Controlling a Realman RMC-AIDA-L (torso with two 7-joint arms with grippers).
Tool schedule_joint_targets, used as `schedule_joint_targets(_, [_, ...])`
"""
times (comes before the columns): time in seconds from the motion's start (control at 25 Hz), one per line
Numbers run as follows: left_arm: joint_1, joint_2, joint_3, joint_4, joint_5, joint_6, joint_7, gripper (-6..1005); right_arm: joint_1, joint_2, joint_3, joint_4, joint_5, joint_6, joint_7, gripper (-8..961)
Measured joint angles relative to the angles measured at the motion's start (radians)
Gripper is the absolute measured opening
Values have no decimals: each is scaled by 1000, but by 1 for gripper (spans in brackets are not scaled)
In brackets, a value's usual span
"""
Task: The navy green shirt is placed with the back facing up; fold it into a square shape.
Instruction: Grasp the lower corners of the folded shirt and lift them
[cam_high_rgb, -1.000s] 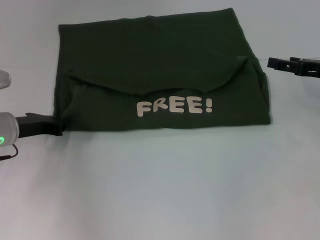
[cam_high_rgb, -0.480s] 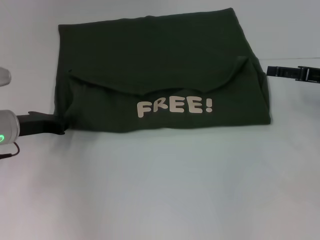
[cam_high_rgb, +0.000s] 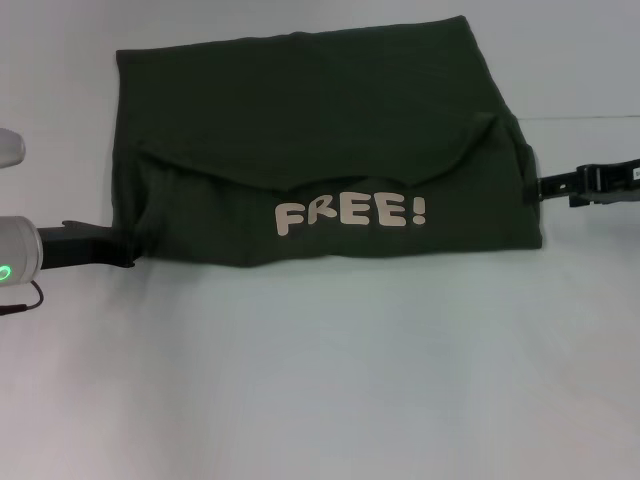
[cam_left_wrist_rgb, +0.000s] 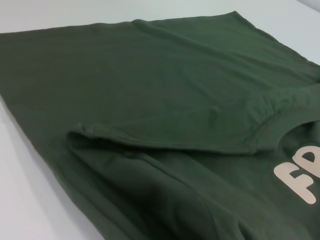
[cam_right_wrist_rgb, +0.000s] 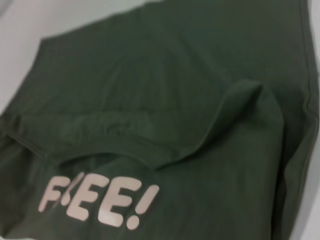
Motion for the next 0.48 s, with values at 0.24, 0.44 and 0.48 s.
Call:
schedule_joint_targets(0.24, [1,0,1,1,17,3,2,52,16,34,-11,9,-48,54,12,885])
schedule_joint_targets(0.44, [1,0,1,1,24,3,-2,52,31,46,-14,47,-80,112,12,876])
schedule_joint_targets(0.48, [1,0,1,1,24,3,-3,52,35,50,-15,54,-87,124,13,875])
